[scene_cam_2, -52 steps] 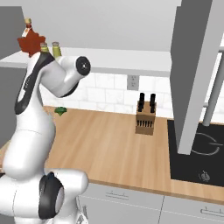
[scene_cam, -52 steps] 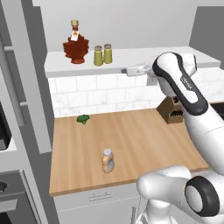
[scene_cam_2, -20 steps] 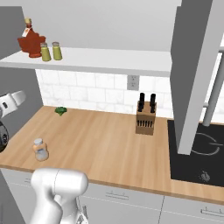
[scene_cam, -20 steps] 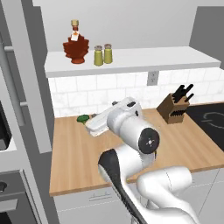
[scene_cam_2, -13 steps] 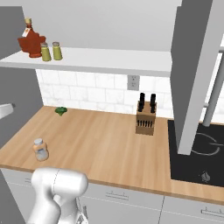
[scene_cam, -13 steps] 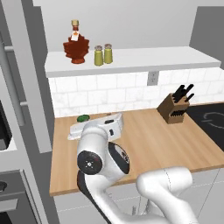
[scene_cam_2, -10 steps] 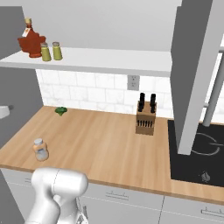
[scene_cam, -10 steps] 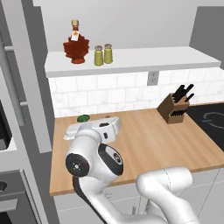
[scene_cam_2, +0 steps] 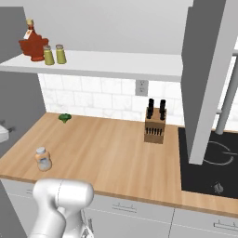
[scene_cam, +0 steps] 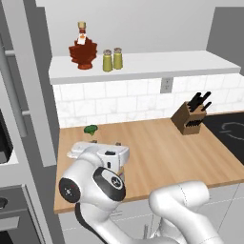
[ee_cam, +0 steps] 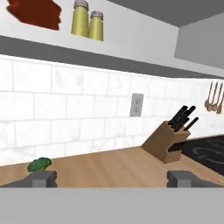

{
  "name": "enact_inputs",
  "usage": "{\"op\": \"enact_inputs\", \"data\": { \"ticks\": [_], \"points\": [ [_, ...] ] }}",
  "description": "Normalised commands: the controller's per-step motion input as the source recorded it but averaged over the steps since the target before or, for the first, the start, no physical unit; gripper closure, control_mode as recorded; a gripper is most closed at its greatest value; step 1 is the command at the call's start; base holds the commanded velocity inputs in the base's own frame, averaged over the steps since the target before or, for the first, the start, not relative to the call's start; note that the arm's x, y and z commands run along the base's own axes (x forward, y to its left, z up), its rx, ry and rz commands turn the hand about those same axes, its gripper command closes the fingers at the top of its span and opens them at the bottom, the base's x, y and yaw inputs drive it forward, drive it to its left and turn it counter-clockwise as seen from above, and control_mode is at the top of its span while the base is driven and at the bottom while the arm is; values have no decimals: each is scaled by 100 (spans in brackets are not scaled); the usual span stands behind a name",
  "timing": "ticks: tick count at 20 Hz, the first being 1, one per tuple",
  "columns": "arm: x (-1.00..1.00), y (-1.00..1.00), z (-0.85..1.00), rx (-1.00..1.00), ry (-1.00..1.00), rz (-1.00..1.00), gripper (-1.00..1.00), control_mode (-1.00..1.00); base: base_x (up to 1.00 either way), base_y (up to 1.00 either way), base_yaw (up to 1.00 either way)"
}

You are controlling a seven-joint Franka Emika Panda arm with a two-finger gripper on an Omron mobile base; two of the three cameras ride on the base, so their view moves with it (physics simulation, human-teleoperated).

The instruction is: Put the shaker and condiment bottle from the counter next to their counterparts in the cabinet.

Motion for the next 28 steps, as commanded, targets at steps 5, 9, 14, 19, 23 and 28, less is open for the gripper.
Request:
{"op": "enact_inputs", "data": {
  "ticks": [5,9,14,19,23,28],
  "points": [
    [0,-37,-65,23,-7,-21,-100,-100,0,0,0],
    [5,-24,-14,13,0,-7,-100,-100,0,0,0],
    [0,0,-41,0,0,-6,-100,-100,0,0,0],
    [0,-7,-65,4,2,-12,-100,-100,0,0,0],
    [11,-18,-36,10,7,-12,-100,-100,0,0,0],
    [40,-19,-22,18,8,-4,-100,-100,0,0,0]
  ]
}}
